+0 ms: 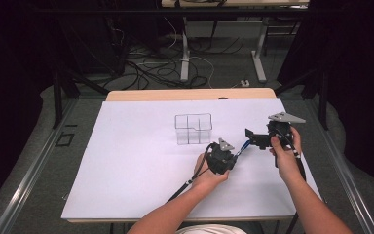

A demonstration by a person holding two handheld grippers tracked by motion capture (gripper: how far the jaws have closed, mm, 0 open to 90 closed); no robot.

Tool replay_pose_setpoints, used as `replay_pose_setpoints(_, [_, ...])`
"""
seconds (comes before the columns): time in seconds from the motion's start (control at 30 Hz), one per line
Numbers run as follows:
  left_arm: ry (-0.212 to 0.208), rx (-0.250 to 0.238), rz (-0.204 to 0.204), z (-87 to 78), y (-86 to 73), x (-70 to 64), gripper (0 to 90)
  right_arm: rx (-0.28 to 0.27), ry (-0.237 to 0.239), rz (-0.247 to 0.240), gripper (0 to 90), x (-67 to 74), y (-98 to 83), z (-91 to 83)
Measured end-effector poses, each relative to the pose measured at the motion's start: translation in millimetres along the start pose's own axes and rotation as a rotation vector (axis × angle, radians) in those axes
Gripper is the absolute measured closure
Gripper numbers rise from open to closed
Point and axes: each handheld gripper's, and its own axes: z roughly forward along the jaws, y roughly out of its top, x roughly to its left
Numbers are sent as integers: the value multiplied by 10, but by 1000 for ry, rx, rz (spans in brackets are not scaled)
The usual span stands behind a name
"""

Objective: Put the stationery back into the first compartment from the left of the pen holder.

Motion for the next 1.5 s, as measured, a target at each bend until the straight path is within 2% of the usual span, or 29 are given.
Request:
replay_pose_setpoints(0.13, [-3,-19,-16,-82,12,49,802,-2,4,5,11,6,0,-2])
replay_pose_setpoints(0.23, [-5,-18,-11,-157,21,93,802,-4,9,2,11,0,3,-6])
replay_pose_setpoints(0.33, [-10,-22,-29,-234,23,133,802,-8,15,4,12,-1,9,-13])
replay_pose_setpoints(0.4, [-6,-19,-25,-289,20,167,801,-8,22,14,12,13,13,-19])
replay_pose_setpoints(0.43, [-7,-19,-27,-317,17,186,802,-8,23,1,12,8,18,-21])
replay_pose_setpoints(0.67, [-5,-3,-21,-526,-21,298,801,2,83,12,12,65,34,-6])
replay_pose_setpoints(0.77, [-15,-6,-29,-611,-41,338,801,-4,135,10,7,77,36,-22])
replay_pose_setpoints(0.83, [-13,-7,-33,-671,-50,361,802,-15,138,-11,6,92,43,-31])
replay_pose_setpoints(0.87, [-14,-4,-30,-704,-54,376,802,-16,155,-19,2,107,49,-41])
replay_pose_setpoints(0.97, [-18,-8,-31,-780,-69,415,801,-42,190,-77,0,177,64,-82])
replay_pose_setpoints(1.1, [-17,-15,-22,-850,-92,456,802,-23,187,-156,8,295,108,-109])
replay_pose_setpoints(1.3, [-19,2,-15,-927,-129,480,802,-11,188,-338,98,493,127,-155])
replay_pose_setpoints(1.43, [-25,-8,-22,-956,-142,500,801,-10,223,-474,192,607,115,-183])
replay_pose_setpoints(1.5, [-32,-4,-24,-976,-150,504,802,-10,204,-551,217,655,105,-186])
